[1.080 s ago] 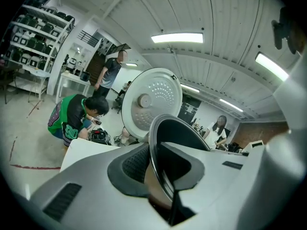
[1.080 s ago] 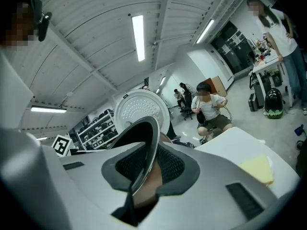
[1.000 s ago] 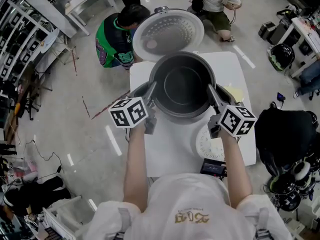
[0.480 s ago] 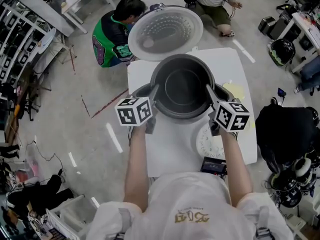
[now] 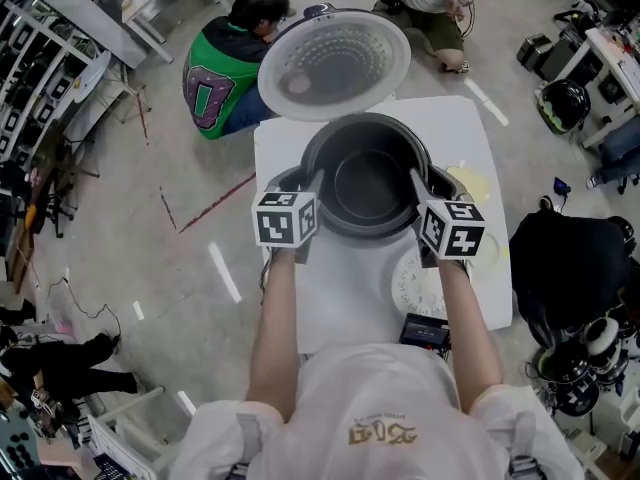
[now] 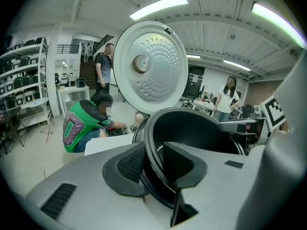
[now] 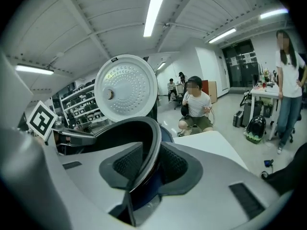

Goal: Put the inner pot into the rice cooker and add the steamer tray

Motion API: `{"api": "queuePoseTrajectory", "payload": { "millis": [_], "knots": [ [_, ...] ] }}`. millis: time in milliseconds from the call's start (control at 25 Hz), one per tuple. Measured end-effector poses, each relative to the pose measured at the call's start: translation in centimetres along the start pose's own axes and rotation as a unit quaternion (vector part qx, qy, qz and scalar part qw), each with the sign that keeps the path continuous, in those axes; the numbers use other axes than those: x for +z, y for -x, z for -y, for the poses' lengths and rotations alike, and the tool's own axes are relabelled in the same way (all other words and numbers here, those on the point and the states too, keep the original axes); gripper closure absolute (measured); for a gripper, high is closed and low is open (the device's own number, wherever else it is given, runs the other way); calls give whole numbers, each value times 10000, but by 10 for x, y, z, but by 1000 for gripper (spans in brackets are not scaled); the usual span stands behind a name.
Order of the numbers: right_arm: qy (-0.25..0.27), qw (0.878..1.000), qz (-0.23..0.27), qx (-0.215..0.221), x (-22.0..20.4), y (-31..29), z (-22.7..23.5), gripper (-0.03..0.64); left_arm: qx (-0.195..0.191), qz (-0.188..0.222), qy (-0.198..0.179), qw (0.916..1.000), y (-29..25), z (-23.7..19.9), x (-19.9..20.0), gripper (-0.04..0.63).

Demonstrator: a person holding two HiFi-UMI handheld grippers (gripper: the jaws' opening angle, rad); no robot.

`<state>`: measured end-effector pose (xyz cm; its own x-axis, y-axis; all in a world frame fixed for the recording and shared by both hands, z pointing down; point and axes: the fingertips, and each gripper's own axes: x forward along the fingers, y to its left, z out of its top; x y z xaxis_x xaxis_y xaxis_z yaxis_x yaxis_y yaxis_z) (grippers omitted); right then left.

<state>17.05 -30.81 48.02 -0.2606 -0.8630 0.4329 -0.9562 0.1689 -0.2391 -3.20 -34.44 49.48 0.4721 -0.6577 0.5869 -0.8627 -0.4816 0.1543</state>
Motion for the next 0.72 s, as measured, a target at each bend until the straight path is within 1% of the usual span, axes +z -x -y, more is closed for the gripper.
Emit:
{"api": "queuePoseTrajectory", "payload": {
  "millis": [40, 80, 120, 200, 360, 480, 720],
  "knots": [
    [151, 9998, 11, -124, 1, -1, 2, 493, 59, 54, -40, 10000, -1, -1, 1, 463],
    [309, 9992, 46, -230, 3, -2, 4, 530, 126, 146, -79, 9998, -2, -3, 5, 448],
    [445, 9985, 95, -297, 6, -3, 4, 562, 178, 241, -115, 9995, -2, -4, 9, 463],
    [614, 9974, 143, -336, 10, -7, 4, 566, 212, 316, -173, 9991, -5, -5, 13, 460],
    [748, 9965, 120, -356, 8, -4, 2, 557, 159, 244, -236, 9993, -9, 0, 6, 420],
    [763, 9962, 137, -387, 7, 2, 0, 549, 150, 285, -234, 9992, -5, 1, 3, 402],
    [635, 9966, 174, -489, 0, 18, -10, 524, 69, 499, -120, 9987, 14, -5, 8, 402]
  ]
}}
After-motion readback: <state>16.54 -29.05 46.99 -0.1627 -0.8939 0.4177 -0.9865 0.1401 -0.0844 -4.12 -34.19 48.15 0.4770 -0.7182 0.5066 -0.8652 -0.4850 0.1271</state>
